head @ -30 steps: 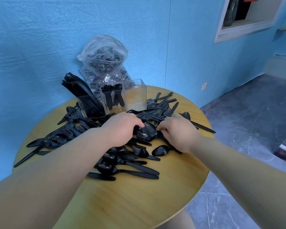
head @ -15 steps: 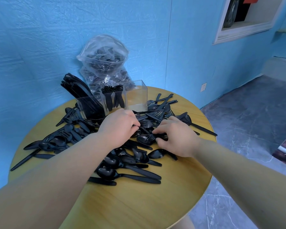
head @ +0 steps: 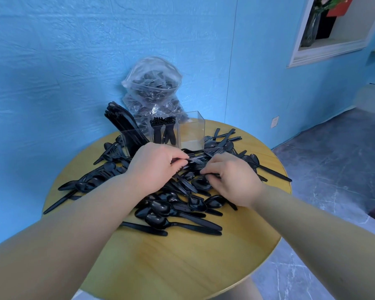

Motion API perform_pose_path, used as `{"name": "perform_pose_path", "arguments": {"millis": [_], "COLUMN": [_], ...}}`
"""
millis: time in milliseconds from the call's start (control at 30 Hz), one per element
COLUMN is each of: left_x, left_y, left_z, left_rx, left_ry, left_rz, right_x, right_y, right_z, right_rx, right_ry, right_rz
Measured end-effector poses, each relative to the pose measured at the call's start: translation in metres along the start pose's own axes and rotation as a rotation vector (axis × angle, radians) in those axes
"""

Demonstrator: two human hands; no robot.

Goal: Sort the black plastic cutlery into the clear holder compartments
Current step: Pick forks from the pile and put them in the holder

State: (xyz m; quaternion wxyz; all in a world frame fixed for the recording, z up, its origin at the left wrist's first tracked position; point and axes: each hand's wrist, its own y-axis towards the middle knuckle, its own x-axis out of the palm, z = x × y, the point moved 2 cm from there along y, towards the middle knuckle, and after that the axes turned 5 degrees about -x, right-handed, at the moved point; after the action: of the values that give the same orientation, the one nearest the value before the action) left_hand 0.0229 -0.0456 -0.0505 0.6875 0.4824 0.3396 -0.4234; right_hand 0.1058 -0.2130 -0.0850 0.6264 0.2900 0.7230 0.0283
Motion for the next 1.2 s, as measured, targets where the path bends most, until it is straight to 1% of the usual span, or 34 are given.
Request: {"name": "perform_pose_path", "arguments": {"millis": [167,300,400,567,733,800,933,1033,1100,1133,1200], "left_x": [-0.023,-0.044,-0.053,-0.058,-0.058,-0.056,-0.046,-0.040,-0.039,-0.040,-0.041], "left_y": [-0.012,-0.021,-0.028,-0.031,-0.032,-0.033,-0.033,-0.033,-0.033,-0.033,-0.032], "left_z": [0.000,0.004,0.010,0.014,0.020,0.021,0.022,0.019,0.018,0.018,0.017], "left_rx": [-0.008,-0.021,-0.018,0.032,0.054,0.041,-0.005,-0.021,-0.023,-0.025,-0.015], "left_ry": [-0.019,-0.013,0.020,-0.056,-0.074,-0.087,0.010,-0.057,-0.054,-0.049,-0.043], "left_rz": [0.074,0.175,0.188,0.217,0.225,0.205,0.065,-0.004,-0.024,-0.029,-0.029], "right_x": [-0.018,-0.037,-0.048,-0.057,-0.060,-0.061,-0.060,-0.057,-0.055,-0.054,-0.054], "right_y": [0.007,0.011,0.015,0.020,0.021,0.020,0.021,0.024,0.025,0.026,0.029], "right_z": [-0.019,-0.037,-0.052,-0.067,-0.070,-0.072,-0.074,-0.074,-0.074,-0.074,-0.071], "right_rx": [-0.038,0.015,0.035,0.018,0.113,0.179,0.325,0.398,0.427,0.429,0.410], "right_ry": [-0.004,0.096,0.182,0.231,0.350,0.456,0.751,0.961,1.077,1.093,0.984], "right_rz": [0.106,0.195,0.235,0.285,0.368,0.370,0.423,0.453,0.446,0.431,0.384]}}
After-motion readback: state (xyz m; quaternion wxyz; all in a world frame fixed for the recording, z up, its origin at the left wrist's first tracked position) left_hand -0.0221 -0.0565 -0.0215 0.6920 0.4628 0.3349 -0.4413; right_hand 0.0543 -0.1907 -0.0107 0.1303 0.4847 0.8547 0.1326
